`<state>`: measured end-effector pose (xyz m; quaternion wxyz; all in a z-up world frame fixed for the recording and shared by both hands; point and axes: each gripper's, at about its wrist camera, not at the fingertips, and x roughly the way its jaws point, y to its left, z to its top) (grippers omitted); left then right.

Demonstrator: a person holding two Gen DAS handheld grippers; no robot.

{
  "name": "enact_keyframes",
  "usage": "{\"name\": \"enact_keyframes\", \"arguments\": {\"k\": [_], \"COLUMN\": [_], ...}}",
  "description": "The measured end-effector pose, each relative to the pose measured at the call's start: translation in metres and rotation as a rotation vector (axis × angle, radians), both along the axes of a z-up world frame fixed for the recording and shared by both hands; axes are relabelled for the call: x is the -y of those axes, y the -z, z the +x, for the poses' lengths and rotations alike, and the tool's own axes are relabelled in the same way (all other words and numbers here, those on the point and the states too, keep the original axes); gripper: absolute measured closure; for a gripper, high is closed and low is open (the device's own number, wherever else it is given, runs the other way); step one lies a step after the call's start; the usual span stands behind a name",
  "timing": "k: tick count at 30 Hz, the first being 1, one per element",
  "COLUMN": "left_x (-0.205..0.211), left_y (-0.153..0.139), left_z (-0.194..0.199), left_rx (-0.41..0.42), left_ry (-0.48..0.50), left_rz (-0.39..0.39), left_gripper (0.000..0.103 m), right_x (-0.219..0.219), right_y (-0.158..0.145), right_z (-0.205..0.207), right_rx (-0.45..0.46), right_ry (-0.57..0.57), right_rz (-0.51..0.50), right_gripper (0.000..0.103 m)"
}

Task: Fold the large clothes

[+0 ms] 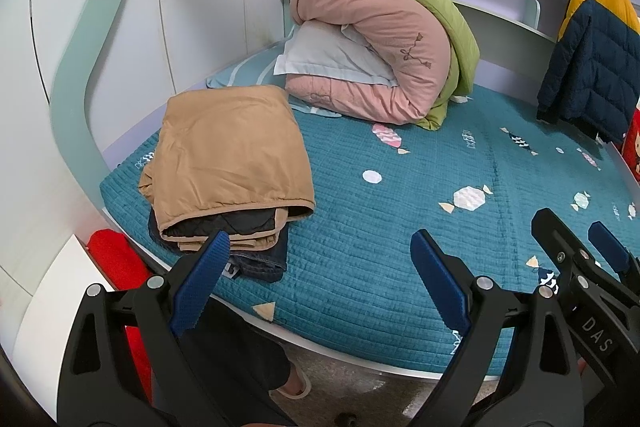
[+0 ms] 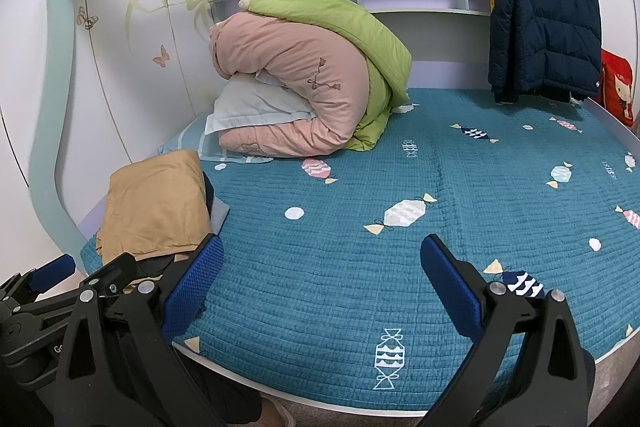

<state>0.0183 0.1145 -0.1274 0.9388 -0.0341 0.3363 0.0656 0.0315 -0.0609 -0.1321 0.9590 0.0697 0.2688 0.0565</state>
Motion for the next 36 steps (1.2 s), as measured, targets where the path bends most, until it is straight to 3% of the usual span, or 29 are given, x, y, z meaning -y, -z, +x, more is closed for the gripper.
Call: {"name": "enact_keyframes", "arguments": {"k": [36], "left_x": [0.0049], "left_y": [0.0024], "left_z": [-0.0052], "left_rx": [0.002], "left_ry": [-0.004], "left_rz": [-0.004], "left_gripper": [0.011], "right_x": [-0.0036], "right_y": [-0.0011], "right_z": [-0.0024], "right_rx": [0.008], "right_ry": [-0.003], "right_rz": [0.003], "right_gripper": [0.008]}}
